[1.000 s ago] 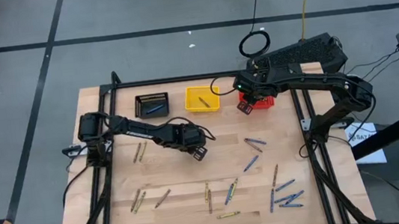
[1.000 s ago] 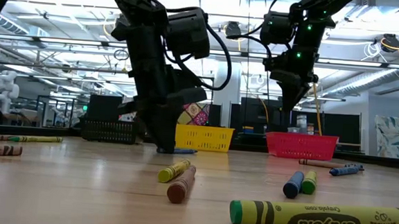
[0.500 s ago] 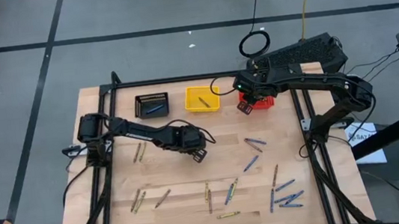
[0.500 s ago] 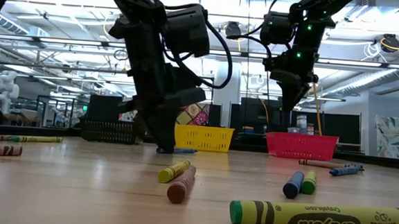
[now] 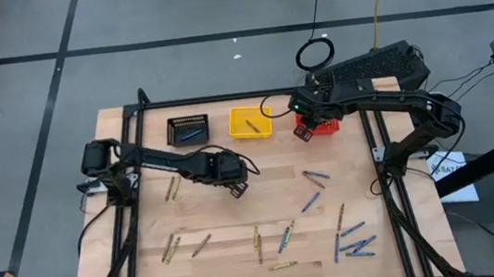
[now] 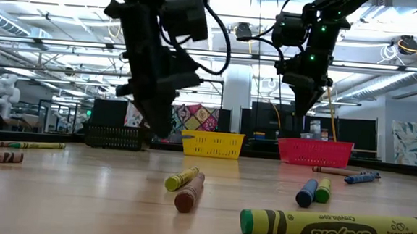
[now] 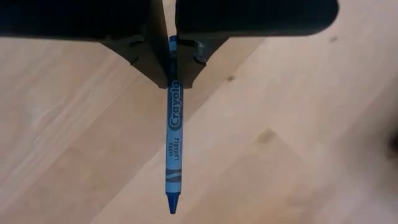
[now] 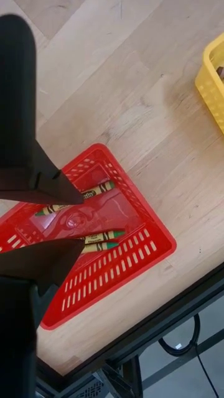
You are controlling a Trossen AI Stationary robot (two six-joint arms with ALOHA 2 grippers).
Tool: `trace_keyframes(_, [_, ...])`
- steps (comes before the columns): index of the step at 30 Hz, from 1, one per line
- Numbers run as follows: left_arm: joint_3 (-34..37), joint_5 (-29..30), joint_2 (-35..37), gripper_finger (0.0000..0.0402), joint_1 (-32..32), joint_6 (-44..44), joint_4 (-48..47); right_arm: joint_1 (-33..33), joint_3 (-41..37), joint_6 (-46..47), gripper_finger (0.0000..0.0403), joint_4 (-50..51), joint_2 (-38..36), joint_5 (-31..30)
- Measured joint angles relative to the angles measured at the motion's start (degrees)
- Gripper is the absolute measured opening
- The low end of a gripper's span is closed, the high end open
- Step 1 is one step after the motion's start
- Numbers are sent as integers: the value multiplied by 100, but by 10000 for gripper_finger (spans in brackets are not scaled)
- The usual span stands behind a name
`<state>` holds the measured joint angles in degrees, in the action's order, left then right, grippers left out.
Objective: Sort crayons
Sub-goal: Put the blue crayon into the black bin
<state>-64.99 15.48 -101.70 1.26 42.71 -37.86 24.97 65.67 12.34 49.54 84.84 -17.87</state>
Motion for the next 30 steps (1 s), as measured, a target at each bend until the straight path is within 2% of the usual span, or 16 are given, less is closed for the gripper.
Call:
trace_keyframes(5, [4, 186, 374, 0, -181, -79, -575, 0, 0, 1, 86, -5, 0, -1])
trace_keyframes(15, [-5, 287, 1104, 0, -875, -892, -1260, 0, -2, -69, 86, -1, 0, -1])
trace_keyframes(22, [-4, 413, 1146, 0, -1392, -1165, -2237, 0, -66, -128, 86, -2, 0, 4])
trace_keyframes(30, [52, 637, 1149, 0, -2053, -1915, -2175, 0, -285, -258, 86, 7, 0, 13])
